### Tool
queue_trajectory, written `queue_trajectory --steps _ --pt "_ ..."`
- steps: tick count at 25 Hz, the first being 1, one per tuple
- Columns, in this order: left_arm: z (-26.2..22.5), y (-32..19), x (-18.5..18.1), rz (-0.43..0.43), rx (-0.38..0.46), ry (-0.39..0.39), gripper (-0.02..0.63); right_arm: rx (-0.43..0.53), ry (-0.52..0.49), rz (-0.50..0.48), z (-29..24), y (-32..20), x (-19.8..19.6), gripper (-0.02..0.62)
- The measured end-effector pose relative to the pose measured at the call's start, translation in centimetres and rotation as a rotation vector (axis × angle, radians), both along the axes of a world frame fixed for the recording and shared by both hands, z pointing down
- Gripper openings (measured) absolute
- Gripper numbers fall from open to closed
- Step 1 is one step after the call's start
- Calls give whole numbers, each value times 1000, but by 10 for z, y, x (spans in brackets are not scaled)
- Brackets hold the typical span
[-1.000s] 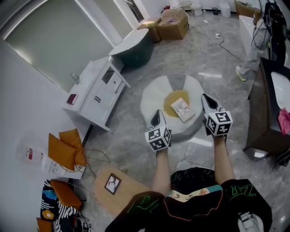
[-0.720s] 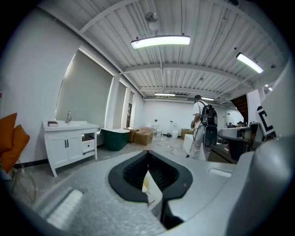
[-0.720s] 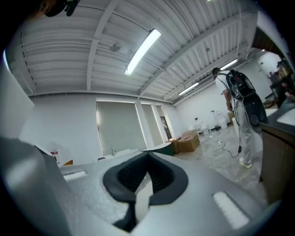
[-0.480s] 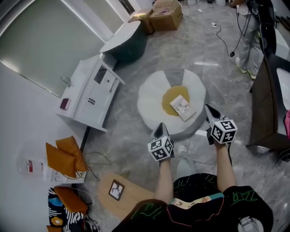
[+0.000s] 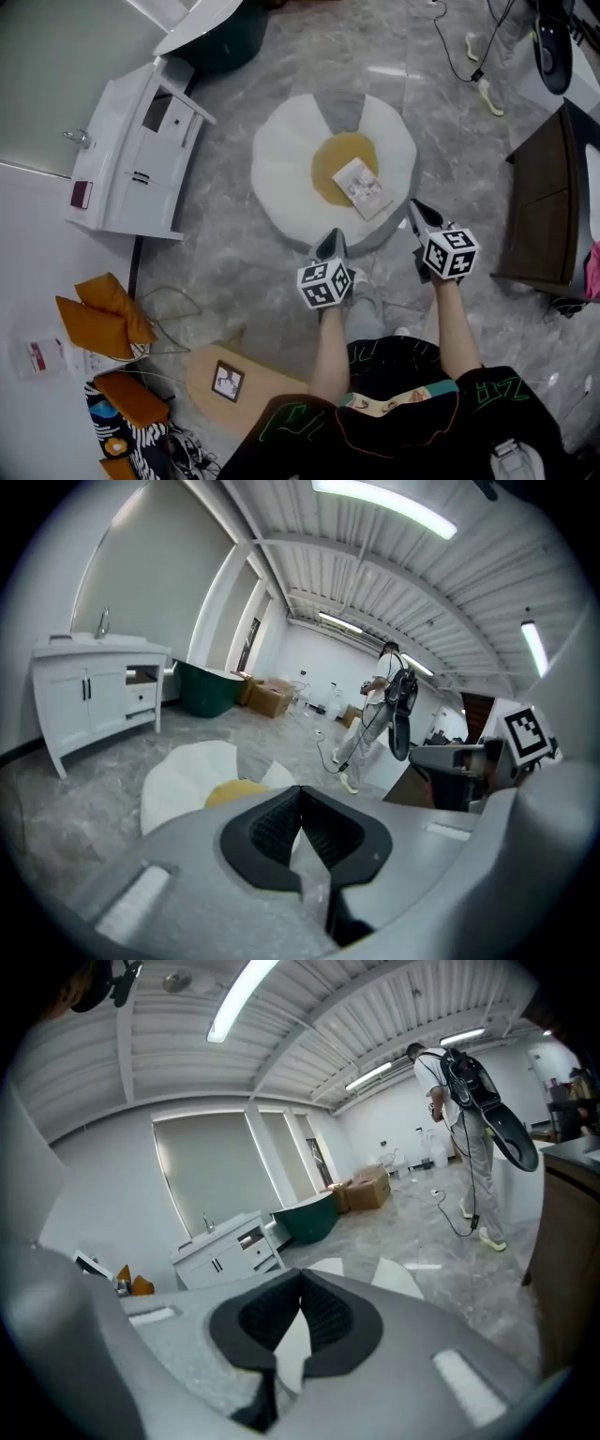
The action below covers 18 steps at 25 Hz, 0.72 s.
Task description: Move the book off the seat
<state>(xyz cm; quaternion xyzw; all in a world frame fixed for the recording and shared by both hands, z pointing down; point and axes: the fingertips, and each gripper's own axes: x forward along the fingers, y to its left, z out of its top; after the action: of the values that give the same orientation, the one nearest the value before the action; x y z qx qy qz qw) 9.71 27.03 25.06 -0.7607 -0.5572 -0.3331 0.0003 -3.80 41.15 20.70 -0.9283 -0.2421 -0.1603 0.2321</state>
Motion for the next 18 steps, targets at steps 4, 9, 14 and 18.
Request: queue_trajectory --steps 4,9,14,18 --pt "31 12 39 -13 23 -93 9 -4 -78 -74 17 2 63 3" --pt "62 26 73 -11 94 -124 9 -9 -134 -110 27 15 103 3" --pt "85 49 55 39 117 -200 11 31 -198 -95 47 42 93 3" --pt "111 65 46 37 164 -230 11 75 -234 -118 76 63 90 3"
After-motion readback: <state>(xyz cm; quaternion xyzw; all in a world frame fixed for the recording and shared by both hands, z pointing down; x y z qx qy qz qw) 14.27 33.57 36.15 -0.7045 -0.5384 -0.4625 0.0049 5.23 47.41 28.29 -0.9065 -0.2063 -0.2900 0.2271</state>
